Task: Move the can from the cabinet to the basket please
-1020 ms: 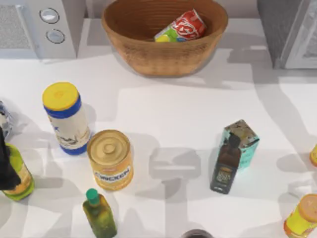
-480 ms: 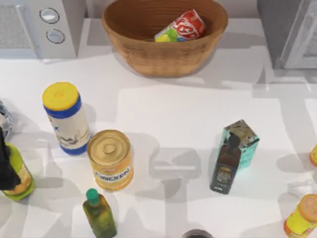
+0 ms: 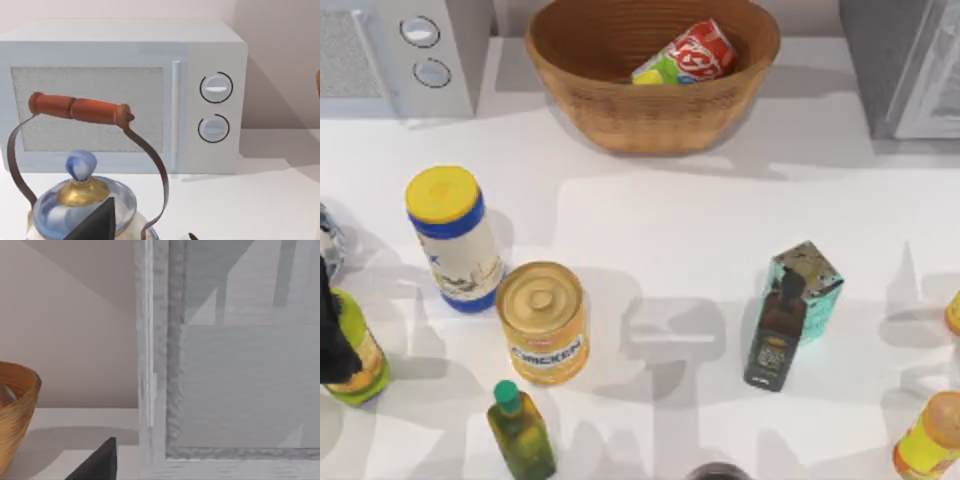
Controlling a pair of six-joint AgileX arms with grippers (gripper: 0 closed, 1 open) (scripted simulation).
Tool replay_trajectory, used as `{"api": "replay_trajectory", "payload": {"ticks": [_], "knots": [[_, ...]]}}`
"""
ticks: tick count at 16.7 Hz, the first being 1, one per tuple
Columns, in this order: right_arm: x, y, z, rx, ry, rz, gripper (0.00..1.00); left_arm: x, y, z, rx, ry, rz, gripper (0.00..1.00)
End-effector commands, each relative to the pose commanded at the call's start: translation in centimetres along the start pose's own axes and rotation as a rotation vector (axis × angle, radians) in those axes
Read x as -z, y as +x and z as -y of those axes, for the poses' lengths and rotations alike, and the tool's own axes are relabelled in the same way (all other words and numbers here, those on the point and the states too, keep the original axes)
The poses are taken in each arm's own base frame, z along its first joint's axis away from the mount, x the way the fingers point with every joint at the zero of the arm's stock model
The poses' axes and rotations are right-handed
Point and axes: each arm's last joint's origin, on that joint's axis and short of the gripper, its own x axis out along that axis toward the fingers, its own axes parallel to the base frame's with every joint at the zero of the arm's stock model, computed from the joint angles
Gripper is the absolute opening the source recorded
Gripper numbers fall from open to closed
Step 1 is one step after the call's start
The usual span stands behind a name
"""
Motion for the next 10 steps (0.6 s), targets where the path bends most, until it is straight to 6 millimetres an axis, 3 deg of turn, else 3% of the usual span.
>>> {"api": "replay_trajectory", "payload": {"ticks": [3, 5, 7, 10], "knots": [[6.0, -0.7, 0.5, -0.005, 0.003, 0.001, 1.00, 0.0, 0.0, 0.0, 0.000, 0.000, 0.000, 1.00], [8.7, -0.9, 0.6, -0.009, 0.004, 0.012, 1.00, 0.0, 0.0, 0.0, 0.000, 0.000, 0.000, 1.00], [10.2, -0.9, 0.8, -0.011, 0.004, 0.025, 1.00, 0.0, 0.0, 0.0, 0.000, 0.000, 0.000, 1.00], [10.8, -0.9, 0.8, -0.011, 0.004, 0.030, 1.00, 0.0, 0.0, 0.0, 0.000, 0.000, 0.000, 1.00]]}}
